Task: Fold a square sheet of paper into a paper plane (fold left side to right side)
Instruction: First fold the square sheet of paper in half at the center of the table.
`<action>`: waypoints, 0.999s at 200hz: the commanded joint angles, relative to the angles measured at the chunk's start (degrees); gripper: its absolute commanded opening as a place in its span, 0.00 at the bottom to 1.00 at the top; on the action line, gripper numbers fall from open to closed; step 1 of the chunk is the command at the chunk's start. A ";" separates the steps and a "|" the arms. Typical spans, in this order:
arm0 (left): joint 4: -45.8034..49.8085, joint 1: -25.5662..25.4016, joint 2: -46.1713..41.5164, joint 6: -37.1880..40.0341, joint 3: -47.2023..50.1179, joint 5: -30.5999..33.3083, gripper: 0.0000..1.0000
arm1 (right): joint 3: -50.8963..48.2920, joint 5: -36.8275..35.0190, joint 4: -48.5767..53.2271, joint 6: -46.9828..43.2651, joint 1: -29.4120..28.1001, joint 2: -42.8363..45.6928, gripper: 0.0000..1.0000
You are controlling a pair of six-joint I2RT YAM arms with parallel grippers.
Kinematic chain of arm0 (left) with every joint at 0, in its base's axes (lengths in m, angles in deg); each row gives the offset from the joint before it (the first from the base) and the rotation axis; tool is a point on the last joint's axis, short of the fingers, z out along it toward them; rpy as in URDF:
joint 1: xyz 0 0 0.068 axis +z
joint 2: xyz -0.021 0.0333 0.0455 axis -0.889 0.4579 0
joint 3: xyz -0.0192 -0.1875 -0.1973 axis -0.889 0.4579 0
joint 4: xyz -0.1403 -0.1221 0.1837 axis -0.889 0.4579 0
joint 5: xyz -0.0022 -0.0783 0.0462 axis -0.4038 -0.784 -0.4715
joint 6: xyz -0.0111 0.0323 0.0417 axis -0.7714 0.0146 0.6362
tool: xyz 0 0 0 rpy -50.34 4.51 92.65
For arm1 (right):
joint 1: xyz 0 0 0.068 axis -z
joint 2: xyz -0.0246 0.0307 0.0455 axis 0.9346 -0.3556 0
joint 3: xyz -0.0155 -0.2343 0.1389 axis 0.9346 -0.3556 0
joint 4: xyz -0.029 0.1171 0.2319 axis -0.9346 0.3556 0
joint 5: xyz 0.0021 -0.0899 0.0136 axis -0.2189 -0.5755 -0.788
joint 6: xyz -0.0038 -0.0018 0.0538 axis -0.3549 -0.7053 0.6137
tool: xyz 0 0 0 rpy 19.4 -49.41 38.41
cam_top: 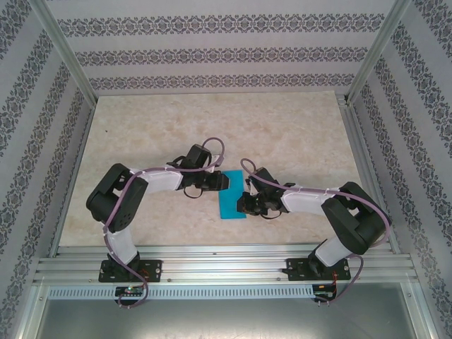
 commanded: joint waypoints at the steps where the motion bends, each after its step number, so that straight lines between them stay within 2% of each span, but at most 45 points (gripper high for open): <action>1: -3.33 -0.62 1.90 -0.51 -2.78 -0.34 0.25 | -2.21 -7.76 8.88 -1.15 -0.26 -3.65 0.15; 72: 2.60 -0.59 5.02 5.14 -4.71 9.98 0.25 | -1.69 -8.78 11.04 -1.81 -0.50 -3.38 0.15; 133: 0.24 -0.50 5.25 9.05 -2.86 14.65 0.26 | -1.66 -9.30 11.76 -2.08 -0.52 -3.52 0.15; 200: -0.22 0.28 5.48 10.88 -5.67 18.80 0.31 | -1.60 -9.94 12.88 -2.55 -0.61 -3.30 0.15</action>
